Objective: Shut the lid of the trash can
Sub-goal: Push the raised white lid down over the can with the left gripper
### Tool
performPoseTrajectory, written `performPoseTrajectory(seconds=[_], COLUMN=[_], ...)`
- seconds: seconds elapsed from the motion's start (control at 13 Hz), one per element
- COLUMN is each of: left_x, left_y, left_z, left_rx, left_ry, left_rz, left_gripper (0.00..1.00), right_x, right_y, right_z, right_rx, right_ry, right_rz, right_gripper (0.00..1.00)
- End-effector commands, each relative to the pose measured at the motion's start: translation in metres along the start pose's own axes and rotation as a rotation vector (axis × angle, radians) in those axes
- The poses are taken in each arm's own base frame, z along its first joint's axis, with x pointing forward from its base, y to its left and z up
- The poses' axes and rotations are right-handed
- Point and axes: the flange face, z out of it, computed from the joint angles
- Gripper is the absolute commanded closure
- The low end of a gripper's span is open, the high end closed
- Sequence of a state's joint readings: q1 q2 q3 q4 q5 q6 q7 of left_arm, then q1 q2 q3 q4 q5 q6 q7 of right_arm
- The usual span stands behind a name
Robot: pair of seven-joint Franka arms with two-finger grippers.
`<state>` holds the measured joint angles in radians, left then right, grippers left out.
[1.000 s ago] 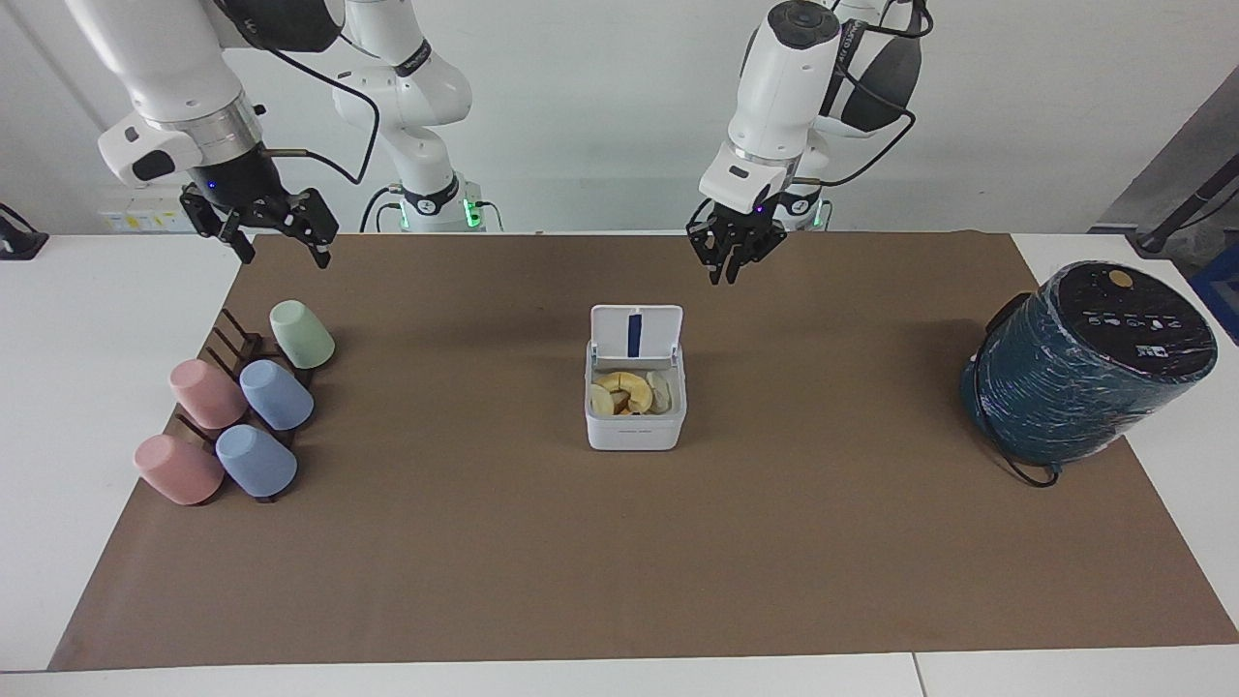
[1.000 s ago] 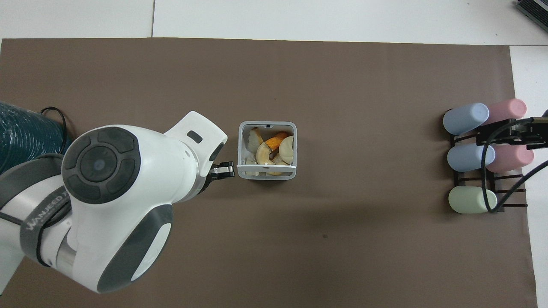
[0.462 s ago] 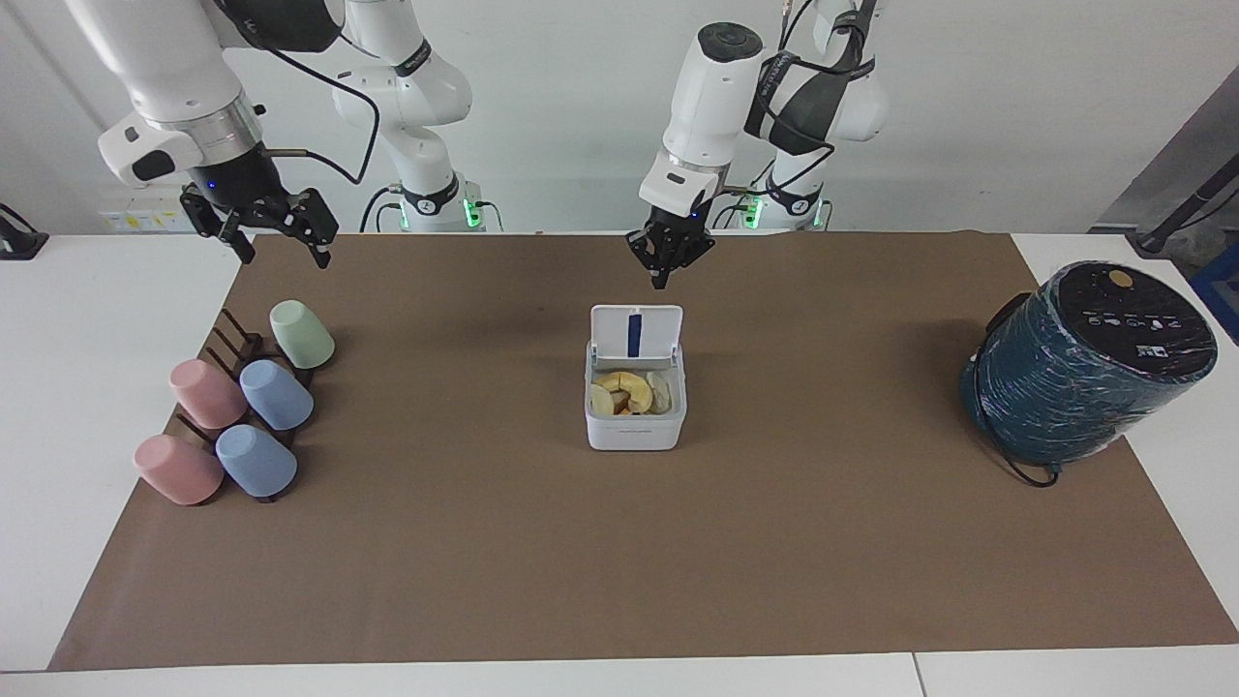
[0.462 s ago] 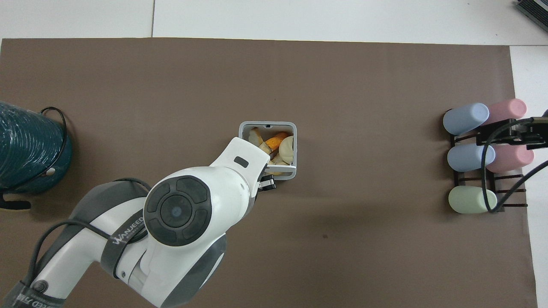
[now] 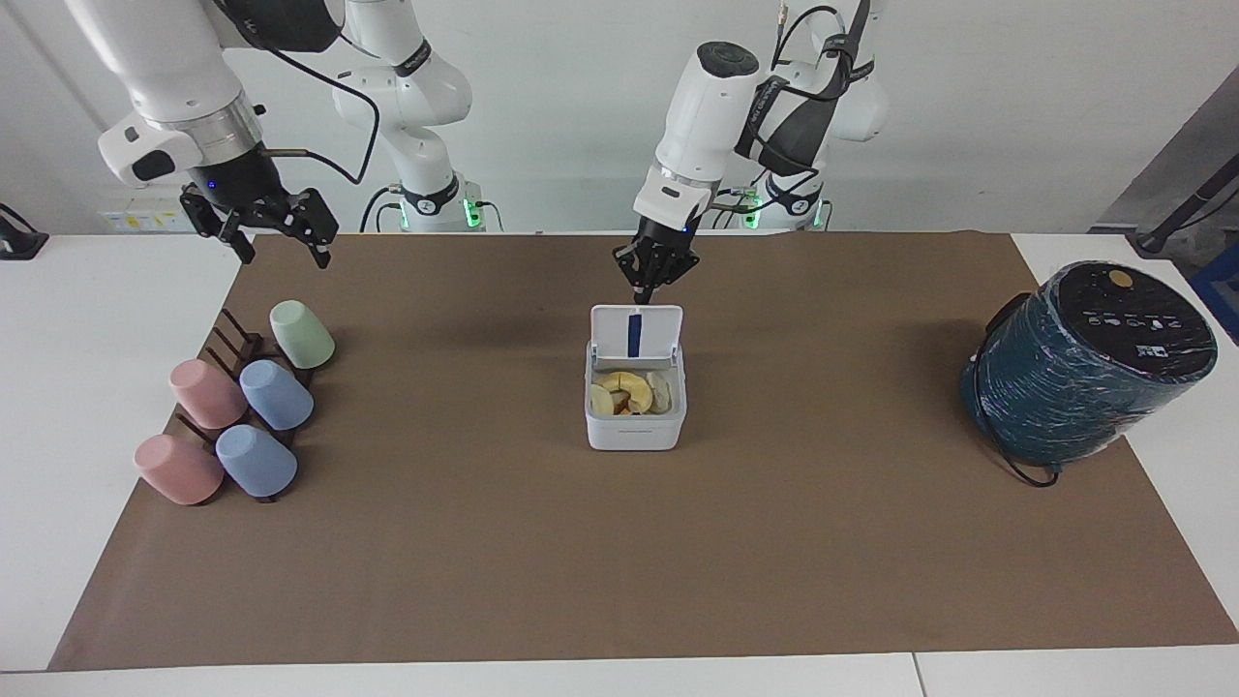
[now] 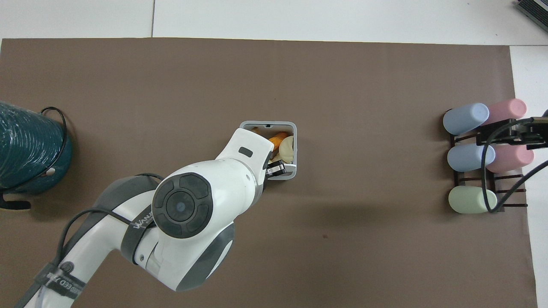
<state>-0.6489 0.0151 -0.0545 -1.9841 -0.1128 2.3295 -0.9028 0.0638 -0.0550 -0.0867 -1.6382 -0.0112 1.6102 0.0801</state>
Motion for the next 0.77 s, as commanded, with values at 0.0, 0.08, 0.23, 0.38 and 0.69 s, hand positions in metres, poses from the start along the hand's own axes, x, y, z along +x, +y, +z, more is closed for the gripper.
performPoseTrajectory(seconds=[0.0,0.08,0.23,0.38,0.69], left_x=[0.007,0.012,0.022,0.037,0.057], left_y=[0.003,0.004,0.004,-0.001,-0.015], left_z=[0.014,0.017,0.020,0.023,0.036], left_rx=[-0.062,-0.087,-0.131,-0.167,-0.166], left_ry=[0.030,0.037,0.065,0.091,0.111], left_rz=[-0.043,-0.063,-0.087,-0.123,-0.157], left_gripper=[1.00,1.00,1.00,1.00,1.00], right_x=[-0.006,-0.006,-0.006,-0.006,-0.006], right_y=[0.001,0.001,0.001,0.001,0.001], right_z=[-0.001,0.000,0.000,0.000,0.000], right_rx=[0.013,0.013,0.013,0.013,0.014], right_ry=[-0.002,-0.003,-0.003,-0.003,-0.004], right_rz=[-0.017,-0.017,-0.017,-0.017,-0.017], right_gripper=[0.00,0.00,0.00,0.00,0.00])
